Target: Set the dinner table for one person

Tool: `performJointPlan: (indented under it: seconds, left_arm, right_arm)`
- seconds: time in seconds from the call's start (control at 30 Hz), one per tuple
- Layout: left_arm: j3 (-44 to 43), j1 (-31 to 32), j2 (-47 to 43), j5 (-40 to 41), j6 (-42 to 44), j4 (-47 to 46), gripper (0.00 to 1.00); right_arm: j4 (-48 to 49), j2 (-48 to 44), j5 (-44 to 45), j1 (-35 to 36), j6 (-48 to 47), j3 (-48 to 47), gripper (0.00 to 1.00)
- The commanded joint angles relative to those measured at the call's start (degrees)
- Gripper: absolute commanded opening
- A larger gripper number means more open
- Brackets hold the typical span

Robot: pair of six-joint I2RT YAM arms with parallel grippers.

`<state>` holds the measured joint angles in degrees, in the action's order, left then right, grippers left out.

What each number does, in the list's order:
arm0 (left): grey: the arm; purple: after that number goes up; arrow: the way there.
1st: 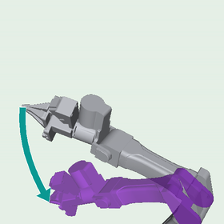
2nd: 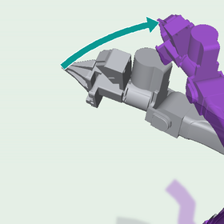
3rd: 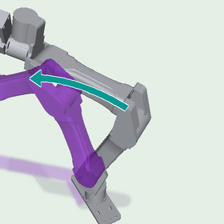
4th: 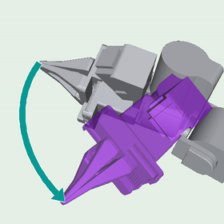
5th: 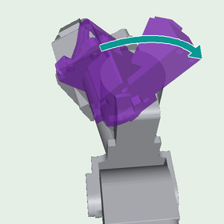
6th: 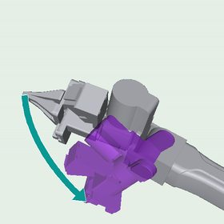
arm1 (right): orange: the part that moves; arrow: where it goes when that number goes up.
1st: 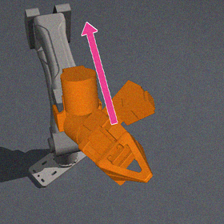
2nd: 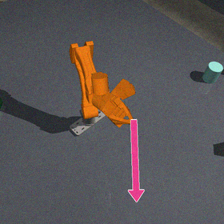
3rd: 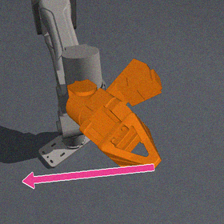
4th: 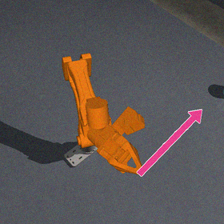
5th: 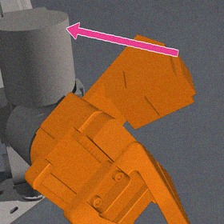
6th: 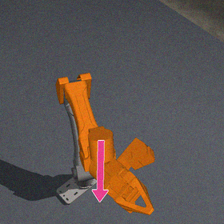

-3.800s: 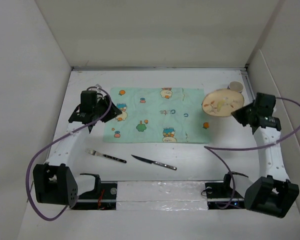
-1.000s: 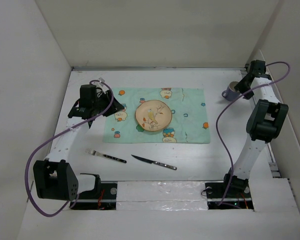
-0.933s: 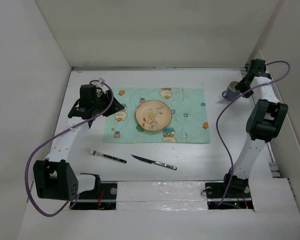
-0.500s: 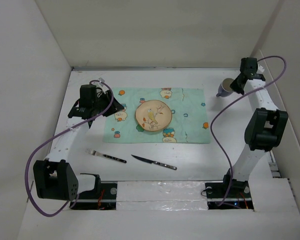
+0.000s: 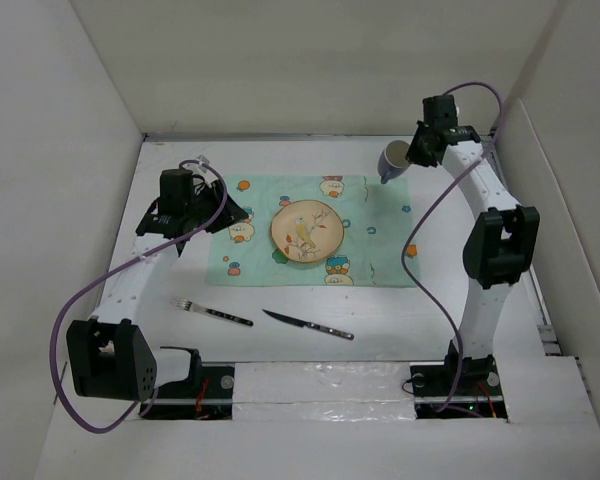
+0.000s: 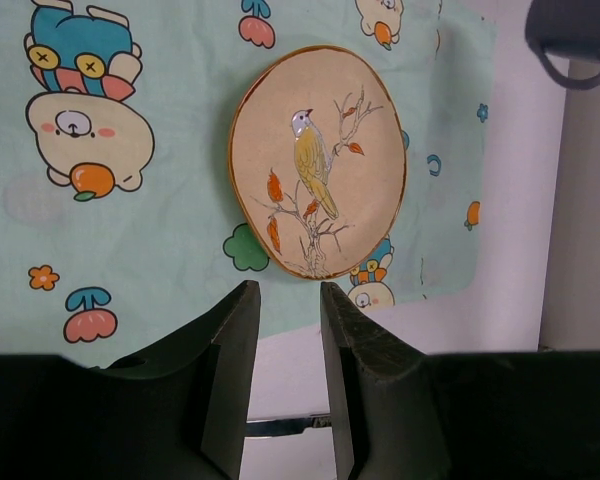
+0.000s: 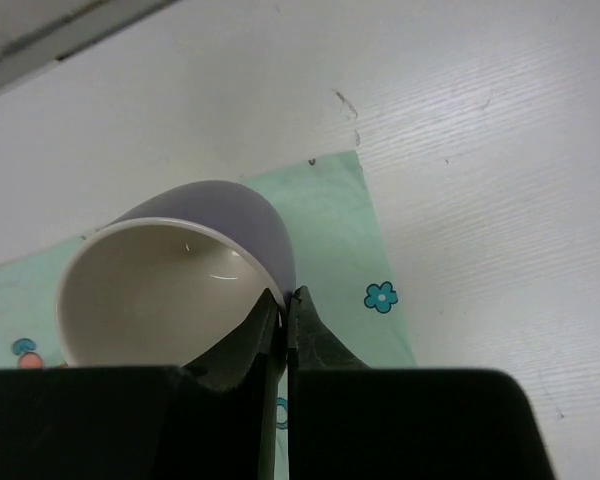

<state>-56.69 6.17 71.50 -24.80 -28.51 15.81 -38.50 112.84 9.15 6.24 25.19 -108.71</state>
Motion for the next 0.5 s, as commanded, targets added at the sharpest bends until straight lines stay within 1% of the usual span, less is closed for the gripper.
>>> performJointPlan:
  seconds: [0.0, 0.27, 0.47]
  left_arm:
    - [-0.1, -0.1, -0.8, 0.3, 0.7, -1.2, 0.28]
    - [0.2, -0.1, -0.4, 0.7, 0.7, -1.5, 0.28]
    - [0.3, -0.1, -0.2, 1.1, 0.7, -1.5, 0.28]
  right_arm:
    - [-1.2, 1.8, 1.1, -0.6, -1.4, -4.6, 0.00]
    - [-2.1, 6.3, 1.9, -0.6, -2.0, -5.2, 0.00]
    - [-2.3, 8.0, 4.4, -0.6, -1.4, -5.3, 0.00]
